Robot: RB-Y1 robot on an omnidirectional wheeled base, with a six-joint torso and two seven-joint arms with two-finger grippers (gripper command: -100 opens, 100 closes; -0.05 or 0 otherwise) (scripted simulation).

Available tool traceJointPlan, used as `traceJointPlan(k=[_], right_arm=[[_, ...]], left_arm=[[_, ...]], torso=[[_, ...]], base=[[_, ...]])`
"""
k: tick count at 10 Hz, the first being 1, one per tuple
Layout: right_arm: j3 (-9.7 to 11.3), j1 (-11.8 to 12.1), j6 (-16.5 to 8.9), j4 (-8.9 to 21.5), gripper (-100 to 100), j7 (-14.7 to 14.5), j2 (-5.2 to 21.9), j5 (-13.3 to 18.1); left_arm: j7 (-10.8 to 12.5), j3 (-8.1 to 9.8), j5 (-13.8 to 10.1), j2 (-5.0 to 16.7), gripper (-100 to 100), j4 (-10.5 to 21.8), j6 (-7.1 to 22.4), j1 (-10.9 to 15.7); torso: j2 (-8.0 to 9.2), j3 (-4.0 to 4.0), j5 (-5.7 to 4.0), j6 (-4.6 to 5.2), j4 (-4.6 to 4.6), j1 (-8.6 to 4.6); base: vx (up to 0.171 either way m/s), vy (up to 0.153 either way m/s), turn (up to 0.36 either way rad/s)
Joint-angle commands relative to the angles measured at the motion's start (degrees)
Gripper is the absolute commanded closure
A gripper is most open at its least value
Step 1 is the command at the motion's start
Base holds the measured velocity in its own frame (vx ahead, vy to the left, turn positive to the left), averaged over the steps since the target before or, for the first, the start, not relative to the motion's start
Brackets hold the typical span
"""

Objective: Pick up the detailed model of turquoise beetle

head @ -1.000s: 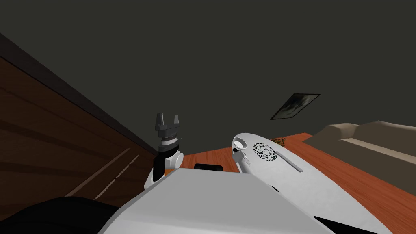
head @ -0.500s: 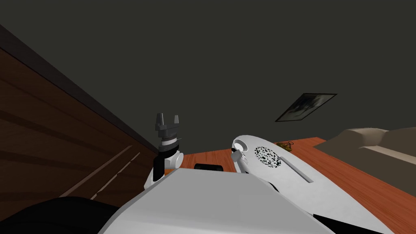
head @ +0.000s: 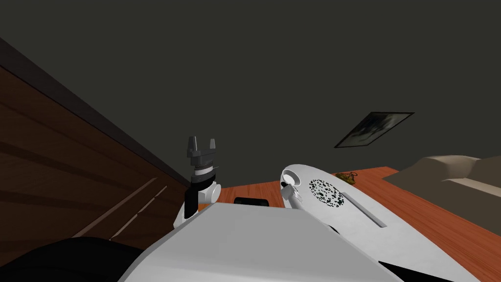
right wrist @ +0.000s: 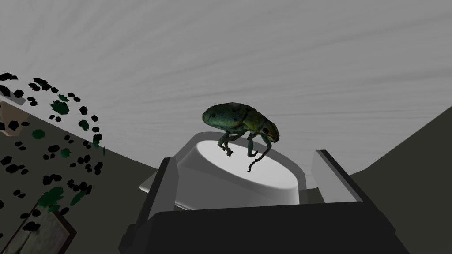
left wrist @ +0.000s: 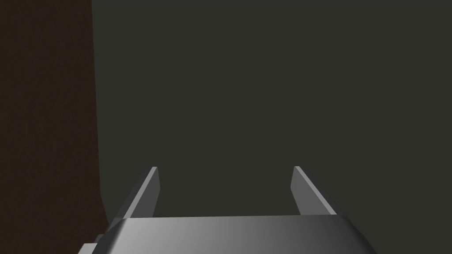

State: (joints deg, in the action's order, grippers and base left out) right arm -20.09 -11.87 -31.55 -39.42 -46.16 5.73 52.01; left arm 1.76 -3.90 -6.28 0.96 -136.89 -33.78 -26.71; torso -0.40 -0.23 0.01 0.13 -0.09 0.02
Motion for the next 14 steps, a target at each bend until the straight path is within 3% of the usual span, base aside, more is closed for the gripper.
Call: traceJointPlan(k=[1, 2, 3, 7, 8, 9, 12, 13, 14], right_arm=[[0.5, 0.5, 1.2, 1.1, -100, 1.8, 0.7, 0.6], [0.4, -0.1, 0.9, 1.7, -100, 1.8, 0.6, 1.1], [0.5, -0.2, 1.1, 1.9, 100, 2.3, 0.6, 1.2], [0.5, -0.3, 1.1, 1.8, 100, 2.3, 0.6, 1.2], [0.5, -0.3, 1.1, 1.8, 0, 2.3, 0.6, 1.2], [-0.1, -0.6, 0.0, 0.7, 100, 0.6, -0.1, 0.6], [-1.5, -3.1, -2.8, -0.2, 100, -2.2, -1.8, 0.5], [-1.2, -2.9, -2.0, 0.5, 100, -1.0, -1.4, 0.9], [-1.2, -2.9, -2.2, 0.4, 0, -1.2, -1.5, 0.9]], left_arm=[[0.0, 0.0, 0.0, 0.0, 0, 0.0, 0.0, 0.0], [0.0, 0.0, 0.0, 0.0, 0, 0.0, 0.0, 0.0], [0.0, 0.0, 0.0, 0.0, 0, 0.0, 0.0, 0.0], [0.0, 0.0, 0.0, 0.0, 0, 0.0, 0.0, 0.0], [0.0, 0.0, 0.0, 0.0, 0, 0.0, 0.0, 0.0], [0.0, 0.0, 0.0, 0.0, 0, 0.0, 0.0, 0.0], [0.0, 0.0, 0.0, 0.0, 0, 0.0, 0.0, 0.0], [0.0, 0.0, 0.0, 0.0, 0, 0.0, 0.0, 0.0], [0.0, 0.0, 0.0, 0.0, 0, 0.0, 0.0, 0.0]], torso=[[0.0, 0.0, 0.0, 0.0, 0.0, 0.0], [0.04, 0.02, 0.0, 0.0, 0.01, -0.01], [0.14, 0.08, 0.0, 0.0, 0.03, -0.02], [0.15, 0.05, -0.11, 0.0, -0.03, -0.22], [0.14, 0.04, -0.1, 0.0, -0.04, -0.22], [0.14, 0.04, -0.1, 0.0, -0.04, -0.23], [0.46, 0.22, -0.1, -0.01, 0.02, -0.22], [0.5, 0.24, -0.09, -0.01, 0.02, -0.19], [0.35, 0.16, -0.07, 0.01, -0.01, -0.2]], base=[[0.056, 0.006, 0.005], [0.023, 0.001, 0.001], [0.0, 0.0, 0.0], [0.0, 0.0, 0.0], [0.0, 0.0, 0.0], [-0.035, -0.006, -0.013], [-0.091, -0.007, -0.017], [-0.041, -0.001, 0.002], [-0.008, 0.0, -0.002]])
